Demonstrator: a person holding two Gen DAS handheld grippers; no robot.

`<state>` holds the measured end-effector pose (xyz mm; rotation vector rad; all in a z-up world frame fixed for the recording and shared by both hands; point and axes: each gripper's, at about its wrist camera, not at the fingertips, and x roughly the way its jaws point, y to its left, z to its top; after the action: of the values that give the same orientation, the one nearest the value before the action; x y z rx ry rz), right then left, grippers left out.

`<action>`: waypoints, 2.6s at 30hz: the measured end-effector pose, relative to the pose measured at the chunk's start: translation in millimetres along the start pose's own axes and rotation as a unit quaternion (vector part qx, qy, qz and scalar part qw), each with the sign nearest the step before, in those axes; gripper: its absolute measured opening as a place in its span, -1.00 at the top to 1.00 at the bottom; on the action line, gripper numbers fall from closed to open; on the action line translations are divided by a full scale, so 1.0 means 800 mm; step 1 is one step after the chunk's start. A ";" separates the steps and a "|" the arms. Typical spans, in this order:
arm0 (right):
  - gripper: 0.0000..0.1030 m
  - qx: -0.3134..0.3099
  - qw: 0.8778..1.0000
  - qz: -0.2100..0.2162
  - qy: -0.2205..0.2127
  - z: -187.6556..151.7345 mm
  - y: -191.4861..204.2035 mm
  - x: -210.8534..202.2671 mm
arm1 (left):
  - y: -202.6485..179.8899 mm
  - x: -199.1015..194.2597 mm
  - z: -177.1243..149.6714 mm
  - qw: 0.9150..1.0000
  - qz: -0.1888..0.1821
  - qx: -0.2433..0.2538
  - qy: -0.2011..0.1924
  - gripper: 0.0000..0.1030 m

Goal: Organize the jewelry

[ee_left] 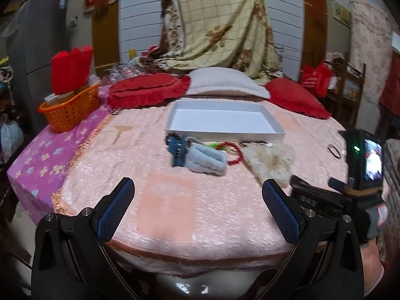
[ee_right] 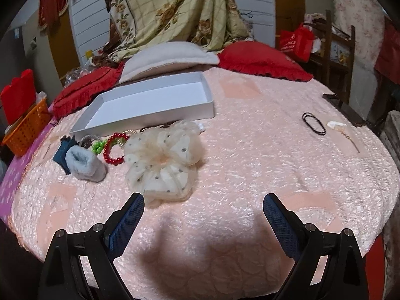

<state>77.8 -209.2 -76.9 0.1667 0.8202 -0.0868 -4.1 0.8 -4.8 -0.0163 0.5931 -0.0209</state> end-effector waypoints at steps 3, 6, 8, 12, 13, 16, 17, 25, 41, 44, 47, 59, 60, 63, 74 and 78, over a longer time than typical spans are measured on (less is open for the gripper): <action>-0.84 -0.005 1.000 0.002 -0.008 0.002 -0.002 -0.005 | 0.021 0.010 0.007 0.999 0.023 -0.024 0.005 -0.99; -0.84 -0.010 1.000 0.004 -0.017 0.005 -0.005 -0.006 | 0.042 0.029 0.011 0.998 0.057 -0.027 0.013 -0.99; -0.84 -0.020 1.000 0.009 -0.018 0.009 -0.005 0.001 | 0.054 0.047 0.013 0.996 0.080 -0.024 0.023 -0.99; -0.74 -0.022 1.000 0.022 -0.002 0.013 0.001 0.019 | 0.073 0.069 0.014 0.994 0.082 -0.040 0.053 -0.94; -0.73 -0.023 0.999 0.027 -0.001 0.012 0.004 0.021 | 0.075 0.070 0.012 0.994 0.082 -0.045 0.054 -0.94; -0.73 -0.037 0.999 0.034 0.000 0.005 0.010 0.022 | 0.070 0.074 0.001 0.993 0.092 -0.039 0.061 -0.93; -0.73 -0.039 0.999 0.034 0.002 0.003 0.011 0.024 | 0.066 0.075 -0.001 0.993 0.092 -0.033 0.067 -0.91; -0.73 -0.035 0.998 0.043 0.000 -0.004 0.009 0.016 | 0.044 0.065 -0.004 0.995 0.073 -0.011 0.070 -0.79; -0.73 -0.028 0.997 0.070 -0.004 0.039 -0.011 0.030 | 0.071 0.148 0.038 0.984 -0.023 -0.080 0.156 -0.79; -0.73 -0.028 0.996 0.083 0.009 0.054 -0.009 0.051 | 0.057 0.180 0.048 0.980 -0.049 -0.070 0.179 -0.79; -0.73 -0.020 0.996 0.087 0.020 0.065 -0.011 0.072 | 0.045 0.211 0.054 0.975 -0.070 -0.069 0.199 -0.79; -0.40 -0.006 0.994 0.093 0.052 0.067 -0.003 0.118 | 0.017 0.273 0.052 0.972 -0.055 -0.045 0.222 -0.39; -0.34 -0.006 0.994 0.094 0.052 0.067 -0.003 0.119 | 0.016 0.272 0.052 0.973 -0.054 -0.046 0.218 -0.32; 0.10 -0.002 0.993 0.104 0.063 0.064 -0.002 0.124 | 0.010 0.272 0.049 0.977 -0.034 -0.027 0.210 0.65; 0.56 -0.003 0.989 0.140 0.043 0.068 -0.001 0.080 | 0.028 0.211 0.054 0.973 -0.098 -0.060 0.200 0.73; 0.56 -0.014 0.988 0.153 0.025 0.071 0.003 0.057 | 0.031 0.197 0.057 0.976 -0.102 -0.054 0.186 0.73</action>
<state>150.0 -217.4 -72.0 0.2667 0.8377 0.2180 152.5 22.4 -55.2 -0.1822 0.9654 -0.1955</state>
